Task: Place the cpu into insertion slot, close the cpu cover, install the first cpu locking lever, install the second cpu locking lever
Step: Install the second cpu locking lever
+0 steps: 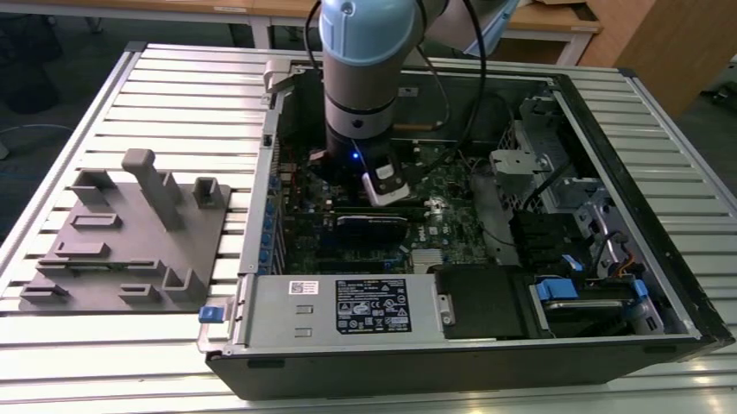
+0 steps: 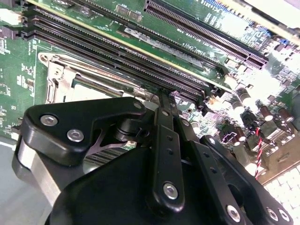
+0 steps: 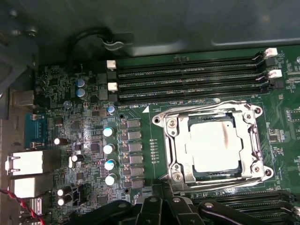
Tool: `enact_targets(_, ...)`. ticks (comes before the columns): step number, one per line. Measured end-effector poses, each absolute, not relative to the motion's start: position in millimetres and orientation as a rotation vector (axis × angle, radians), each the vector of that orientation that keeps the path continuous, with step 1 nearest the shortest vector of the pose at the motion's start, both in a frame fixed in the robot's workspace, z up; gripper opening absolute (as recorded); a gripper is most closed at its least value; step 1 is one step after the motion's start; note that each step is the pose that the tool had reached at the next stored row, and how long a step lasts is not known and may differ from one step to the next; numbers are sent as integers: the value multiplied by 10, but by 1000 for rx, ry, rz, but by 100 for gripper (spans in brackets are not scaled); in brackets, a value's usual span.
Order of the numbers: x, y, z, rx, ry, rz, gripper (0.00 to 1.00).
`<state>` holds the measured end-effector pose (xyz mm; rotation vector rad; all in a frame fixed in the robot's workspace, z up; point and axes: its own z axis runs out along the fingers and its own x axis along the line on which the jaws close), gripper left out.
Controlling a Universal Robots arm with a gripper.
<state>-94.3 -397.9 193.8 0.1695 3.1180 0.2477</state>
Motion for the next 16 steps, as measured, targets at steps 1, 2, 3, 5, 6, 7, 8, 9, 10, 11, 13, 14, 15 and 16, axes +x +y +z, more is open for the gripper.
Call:
enact_targets(1, -943, -3980, 1955, 169, 3118, 247, 10)
enact_targets(2, -944, -3980, 1974, 170, 3119, 247, 10)
enact_targets(3, -944, -3980, 1992, 170, 3119, 247, 10)
enact_targets(5, -944, -3980, 2034, 170, 3119, 247, 10)
enact_targets(6, -944, -3980, 2055, 170, 3119, 247, 10)
enact_targets(7, -944, -3980, 2076, 170, 3119, 247, 10)
enact_targets(8, -944, -3980, 2096, 170, 3119, 247, 10)
enact_targets(9, -944, -3980, 2115, 170, 3119, 247, 10)
enact_targets(10, -944, -3980, 2131, 170, 3119, 247, 10)
enact_targets(11, -944, -3980, 2140, 170, 3119, 247, 10)
enact_targets(13, -944, -3980, 2141, 170, 3119, 246, 10)
enact_targets(14, -944, -3980, 2141, 170, 3119, 246, 10)
enact_targets(15, -943, -3980, 2142, 170, 3119, 246, 10)
enact_targets(16, -943, -3980, 2142, 170, 3119, 246, 10)
